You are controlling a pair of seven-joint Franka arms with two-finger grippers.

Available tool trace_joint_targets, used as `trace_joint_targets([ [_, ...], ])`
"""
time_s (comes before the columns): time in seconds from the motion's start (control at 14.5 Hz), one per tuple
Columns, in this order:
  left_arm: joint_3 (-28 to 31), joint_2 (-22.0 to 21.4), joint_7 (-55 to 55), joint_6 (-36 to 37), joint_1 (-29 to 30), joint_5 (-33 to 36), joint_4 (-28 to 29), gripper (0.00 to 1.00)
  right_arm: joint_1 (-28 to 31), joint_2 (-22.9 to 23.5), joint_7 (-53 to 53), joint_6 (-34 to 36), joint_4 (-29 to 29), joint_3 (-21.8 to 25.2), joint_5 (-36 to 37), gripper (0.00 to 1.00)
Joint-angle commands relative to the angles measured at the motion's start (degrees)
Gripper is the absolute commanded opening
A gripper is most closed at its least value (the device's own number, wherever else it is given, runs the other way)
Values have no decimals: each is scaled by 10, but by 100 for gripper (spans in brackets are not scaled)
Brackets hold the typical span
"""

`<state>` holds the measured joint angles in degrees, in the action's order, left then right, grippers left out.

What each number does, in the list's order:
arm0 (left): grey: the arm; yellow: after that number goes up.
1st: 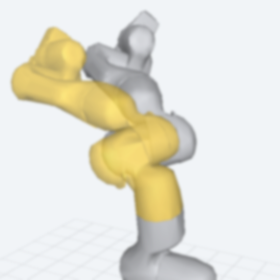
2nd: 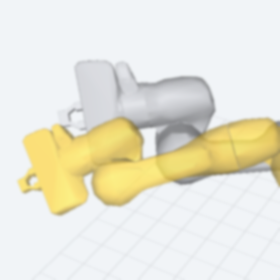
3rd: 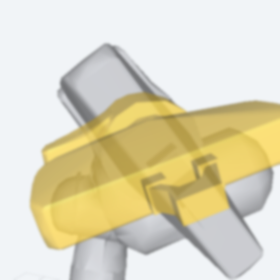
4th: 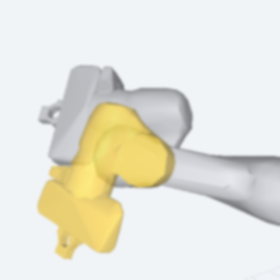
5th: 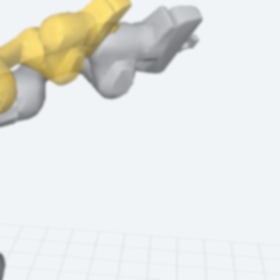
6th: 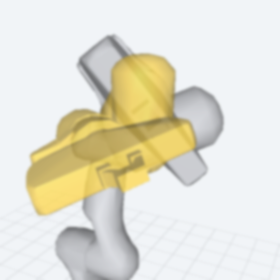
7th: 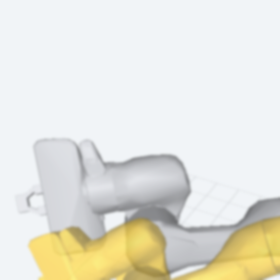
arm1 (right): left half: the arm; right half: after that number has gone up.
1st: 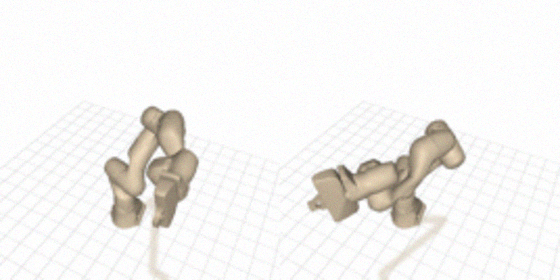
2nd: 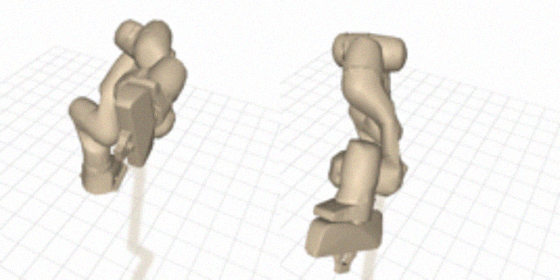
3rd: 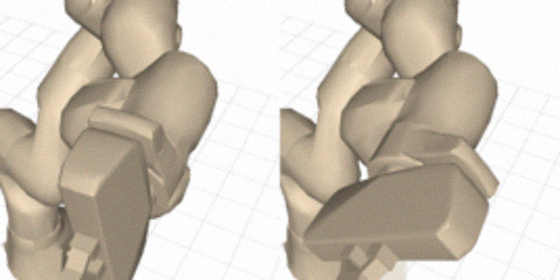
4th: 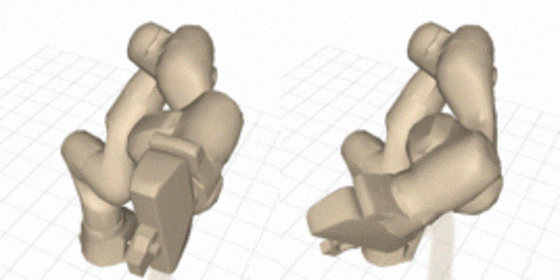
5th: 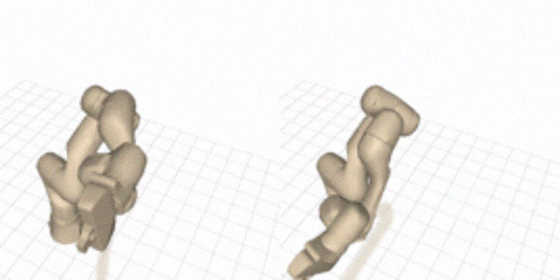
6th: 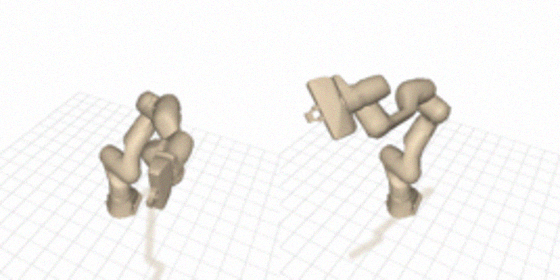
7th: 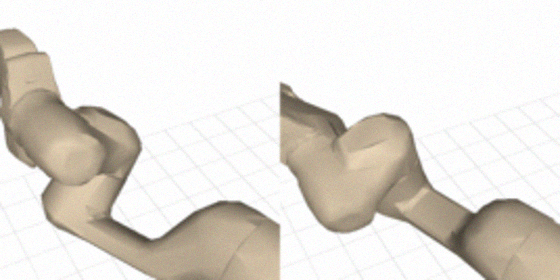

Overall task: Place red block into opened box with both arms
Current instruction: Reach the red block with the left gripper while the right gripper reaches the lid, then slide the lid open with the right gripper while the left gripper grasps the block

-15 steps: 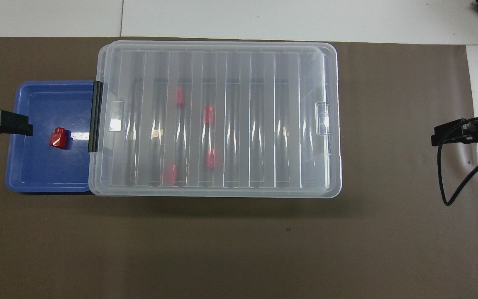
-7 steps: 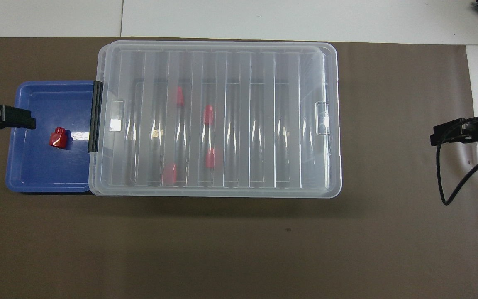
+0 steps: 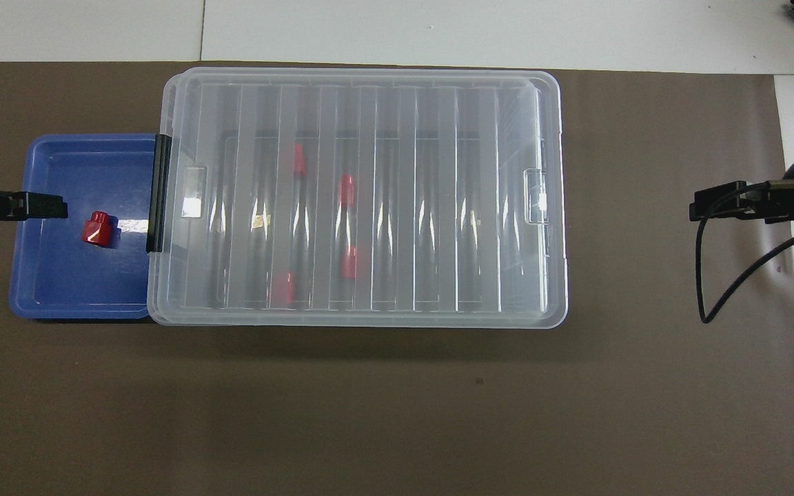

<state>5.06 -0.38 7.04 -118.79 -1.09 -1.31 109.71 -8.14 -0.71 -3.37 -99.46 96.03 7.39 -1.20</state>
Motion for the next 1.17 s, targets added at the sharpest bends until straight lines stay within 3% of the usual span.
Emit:
trace_joint_targets([
  [0.0,0,39,11,-63,0,-4,17,100,-36,27,-38,-67,22,-4,-8,100],
  [0.28,0,63,13,-175,13,-4,89,100,-81,90,-58,-159,21,-4,-25,100],
  [0.55,0,121,88,-222,29,-4,93,100,-105,150,-66,-229,21,-4,-22,100],
  [0.83,0,161,90,-253,30,-4,93,100,-95,151,-25,-221,21,-3,5,100],
  [1.1,0,167,87,-258,27,-5,93,100,-77,151,-13,-221,24,-2,9,100],
])
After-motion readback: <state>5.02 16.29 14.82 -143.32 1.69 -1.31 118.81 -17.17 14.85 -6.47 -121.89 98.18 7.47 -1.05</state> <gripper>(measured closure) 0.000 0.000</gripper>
